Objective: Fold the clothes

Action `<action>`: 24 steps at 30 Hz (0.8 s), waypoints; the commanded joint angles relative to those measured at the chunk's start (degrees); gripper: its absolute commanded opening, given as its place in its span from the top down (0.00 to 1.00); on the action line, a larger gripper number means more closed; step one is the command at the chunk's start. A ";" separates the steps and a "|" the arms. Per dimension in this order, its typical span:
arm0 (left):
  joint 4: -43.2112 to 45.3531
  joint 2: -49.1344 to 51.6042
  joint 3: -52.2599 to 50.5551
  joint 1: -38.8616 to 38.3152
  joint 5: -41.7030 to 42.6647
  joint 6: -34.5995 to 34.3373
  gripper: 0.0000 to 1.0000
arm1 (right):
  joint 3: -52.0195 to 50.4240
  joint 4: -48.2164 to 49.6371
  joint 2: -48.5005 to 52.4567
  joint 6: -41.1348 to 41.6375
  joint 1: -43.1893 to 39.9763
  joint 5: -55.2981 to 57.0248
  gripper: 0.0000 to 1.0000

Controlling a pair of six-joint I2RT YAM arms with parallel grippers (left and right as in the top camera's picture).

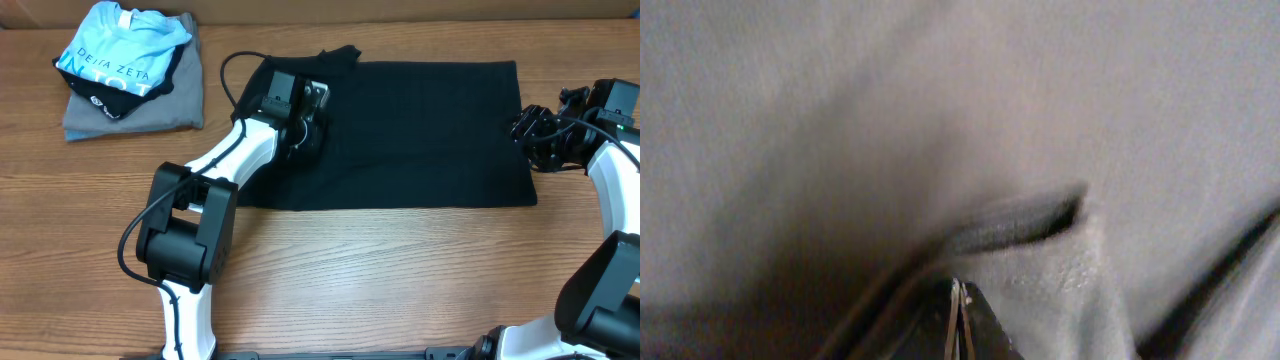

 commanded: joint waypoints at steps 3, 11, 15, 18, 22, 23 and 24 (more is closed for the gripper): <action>5.88 -0.35 3.26 0.33 0.31 -10.23 0.96 | 1.25 -0.02 -1.05 -0.24 -0.04 0.61 0.37; -26.27 -0.37 20.57 2.86 -1.84 -3.67 0.91 | 1.25 -0.76 -1.05 -0.22 -0.04 0.57 0.37; -28.81 0.09 19.43 2.03 1.36 -0.57 0.96 | 1.25 -1.14 -1.05 -0.22 -0.04 0.57 0.36; -26.03 1.05 16.83 0.04 1.49 1.46 0.96 | 1.25 -1.11 -1.05 -0.22 -0.04 0.59 0.36; -20.81 4.52 13.70 -3.02 1.60 1.22 0.96 | 1.25 -1.16 -1.05 -0.22 -0.04 0.59 0.36; -19.91 5.57 13.57 -3.52 1.60 0.98 0.96 | 1.25 -1.16 -1.05 -0.22 -0.04 0.61 0.36; -18.82 6.86 13.55 -4.15 1.60 0.39 0.96 | 1.25 -1.16 -1.05 -0.22 -0.04 0.61 0.36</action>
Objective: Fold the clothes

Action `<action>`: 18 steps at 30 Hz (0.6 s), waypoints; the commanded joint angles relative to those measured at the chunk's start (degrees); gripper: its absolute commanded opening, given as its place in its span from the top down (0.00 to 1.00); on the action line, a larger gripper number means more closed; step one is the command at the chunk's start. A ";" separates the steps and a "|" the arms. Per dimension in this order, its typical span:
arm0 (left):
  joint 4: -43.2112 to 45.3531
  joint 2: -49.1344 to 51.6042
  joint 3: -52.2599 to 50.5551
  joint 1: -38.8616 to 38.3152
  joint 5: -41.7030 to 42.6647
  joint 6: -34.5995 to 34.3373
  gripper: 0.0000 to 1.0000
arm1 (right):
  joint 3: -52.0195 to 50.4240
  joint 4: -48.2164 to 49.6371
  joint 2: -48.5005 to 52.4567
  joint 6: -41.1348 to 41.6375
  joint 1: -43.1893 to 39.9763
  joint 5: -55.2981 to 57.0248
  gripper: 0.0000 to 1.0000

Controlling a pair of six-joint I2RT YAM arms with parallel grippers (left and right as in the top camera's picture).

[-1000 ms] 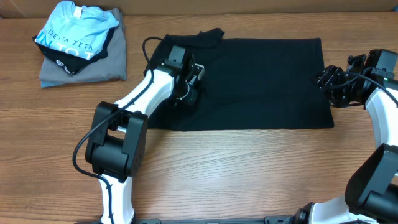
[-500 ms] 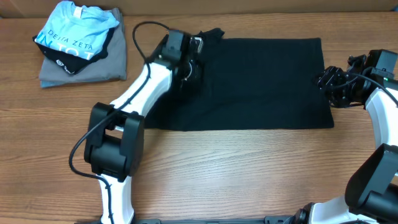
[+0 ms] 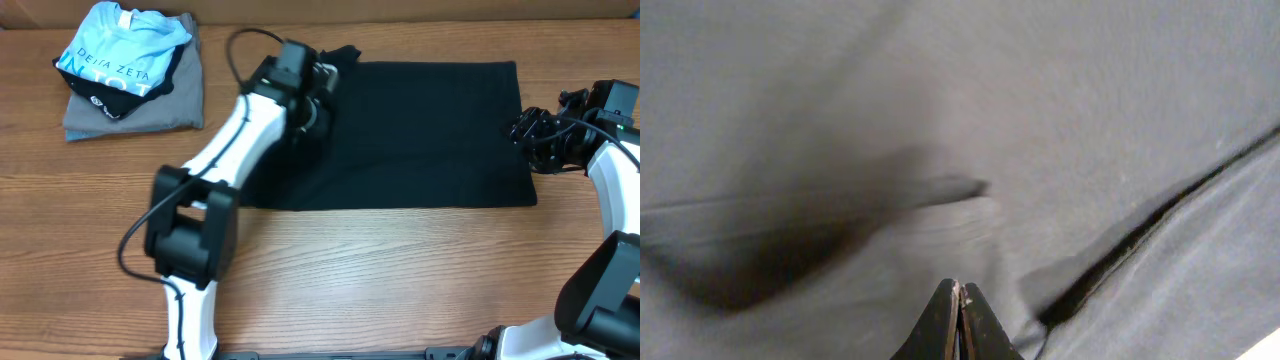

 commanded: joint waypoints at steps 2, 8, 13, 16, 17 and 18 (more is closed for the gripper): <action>3.93 7.48 -1.81 -3.30 2.36 -0.39 0.96 | 1.25 0.11 -1.05 -0.22 -0.04 0.15 0.36; 5.49 10.40 -1.70 -4.35 2.80 -2.21 0.85 | 1.25 0.09 -1.05 -0.24 -0.04 0.15 0.36; 1.20 7.30 4.72 -3.34 1.66 -2.21 0.63 | 1.25 -0.07 -1.05 -0.22 -0.04 0.13 0.37; -4.09 3.50 8.72 -1.57 -3.54 -2.21 0.59 | 1.25 -0.35 -1.05 -0.22 -0.04 0.13 0.37; -6.14 1.92 9.94 -0.85 -5.38 -2.19 0.56 | 1.25 -0.52 -1.05 -0.22 -0.04 0.13 0.37; -9.60 -0.42 11.47 0.31 -8.24 -2.21 0.51 | 1.25 -0.76 -1.05 -0.22 -0.04 0.13 0.37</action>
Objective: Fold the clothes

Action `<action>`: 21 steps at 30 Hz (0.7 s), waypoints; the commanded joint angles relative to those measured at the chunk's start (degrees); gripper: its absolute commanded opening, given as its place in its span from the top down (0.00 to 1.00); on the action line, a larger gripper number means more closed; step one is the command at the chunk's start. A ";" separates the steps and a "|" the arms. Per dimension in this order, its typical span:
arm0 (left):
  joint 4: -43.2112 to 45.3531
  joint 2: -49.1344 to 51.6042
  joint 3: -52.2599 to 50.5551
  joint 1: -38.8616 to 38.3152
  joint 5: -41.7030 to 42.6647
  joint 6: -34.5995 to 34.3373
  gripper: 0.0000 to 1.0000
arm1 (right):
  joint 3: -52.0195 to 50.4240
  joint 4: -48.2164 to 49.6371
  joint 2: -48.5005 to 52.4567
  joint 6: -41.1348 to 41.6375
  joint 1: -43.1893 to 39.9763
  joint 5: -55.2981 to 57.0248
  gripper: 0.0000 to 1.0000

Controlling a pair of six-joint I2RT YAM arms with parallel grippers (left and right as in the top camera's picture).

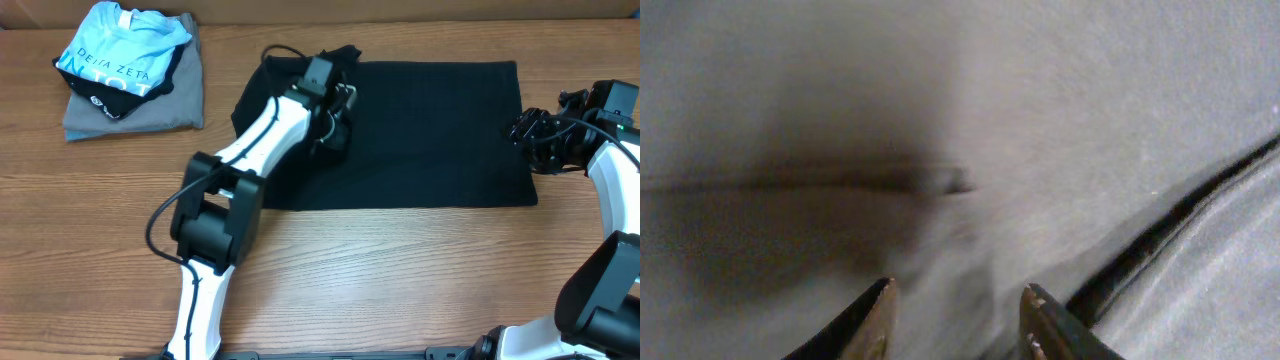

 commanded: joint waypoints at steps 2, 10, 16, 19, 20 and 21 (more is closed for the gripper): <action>-12.28 -12.24 7.91 5.75 -11.91 -0.11 0.47 | 1.25 -0.98 -1.05 -0.22 -0.04 0.04 0.37; -37.00 -18.91 8.26 17.55 -12.15 -5.11 0.47 | 1.25 -2.47 -1.05 0.07 -0.04 0.04 0.34; -39.95 -18.51 0.13 21.92 -3.67 1.64 0.46 | 1.14 -3.48 -1.05 0.04 -0.04 0.26 0.32; -37.07 -18.49 -6.93 22.16 1.27 4.52 0.46 | 1.14 -4.92 -0.98 0.04 -0.04 3.08 0.30; -35.78 -18.51 -9.09 22.16 3.32 5.81 0.46 | 1.14 -5.49 -0.90 0.20 -0.04 4.37 0.29; -34.25 -18.49 -11.15 22.14 5.09 7.23 0.46 | 1.14 -6.01 -0.87 0.48 -0.04 5.42 0.29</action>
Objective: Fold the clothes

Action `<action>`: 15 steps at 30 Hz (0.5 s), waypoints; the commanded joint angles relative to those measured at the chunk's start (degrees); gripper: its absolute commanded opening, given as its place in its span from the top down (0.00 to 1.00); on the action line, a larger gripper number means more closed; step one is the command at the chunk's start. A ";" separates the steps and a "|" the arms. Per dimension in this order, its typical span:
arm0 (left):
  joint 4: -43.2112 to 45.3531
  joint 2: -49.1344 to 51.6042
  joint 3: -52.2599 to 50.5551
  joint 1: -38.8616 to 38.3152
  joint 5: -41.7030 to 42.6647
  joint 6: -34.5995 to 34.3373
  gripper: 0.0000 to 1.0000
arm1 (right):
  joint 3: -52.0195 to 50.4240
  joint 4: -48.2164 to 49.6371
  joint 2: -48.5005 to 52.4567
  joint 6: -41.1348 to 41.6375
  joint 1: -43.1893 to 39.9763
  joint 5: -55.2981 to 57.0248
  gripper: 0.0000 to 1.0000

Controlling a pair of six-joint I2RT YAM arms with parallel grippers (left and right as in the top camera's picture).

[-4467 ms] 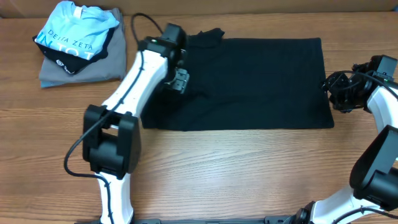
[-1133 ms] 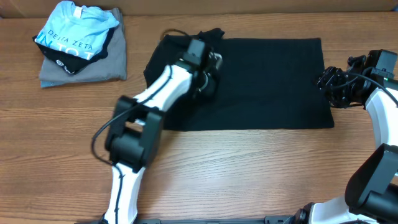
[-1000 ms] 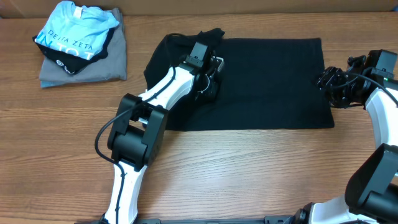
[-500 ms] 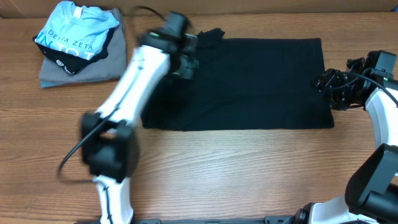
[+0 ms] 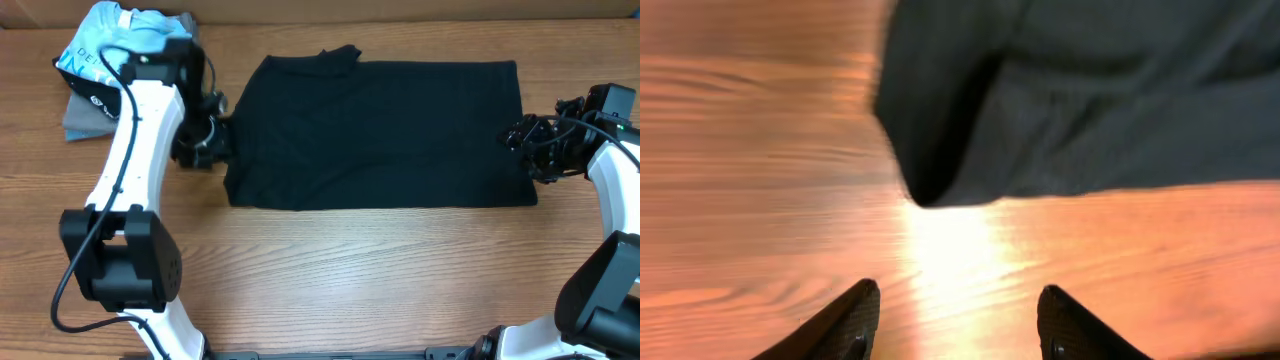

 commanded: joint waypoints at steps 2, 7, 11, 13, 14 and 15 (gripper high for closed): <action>6.21 0.79 -9.70 -0.13 10.32 7.80 0.45 | 1.14 -2.19 -0.48 3.02 -0.07 6.12 0.29; 14.91 0.79 -17.68 -0.44 5.92 8.81 0.45 | 0.90 -2.91 0.79 3.69 -0.11 6.67 0.29; 21.62 0.79 -23.78 -0.42 2.16 7.74 0.69 | -0.44 -3.04 1.38 3.72 -0.11 10.08 0.29; 23.43 0.79 -25.33 -0.42 1.49 7.69 0.92 | -0.44 -2.99 1.84 3.72 -0.17 11.02 0.29; 23.71 0.79 -25.59 -0.37 0.81 7.13 0.96 | -0.44 -2.89 2.03 3.72 -0.24 10.99 0.29; 23.89 0.79 -25.64 -0.28 -0.42 6.49 0.96 | -0.44 -2.80 2.10 3.72 -0.37 10.97 0.29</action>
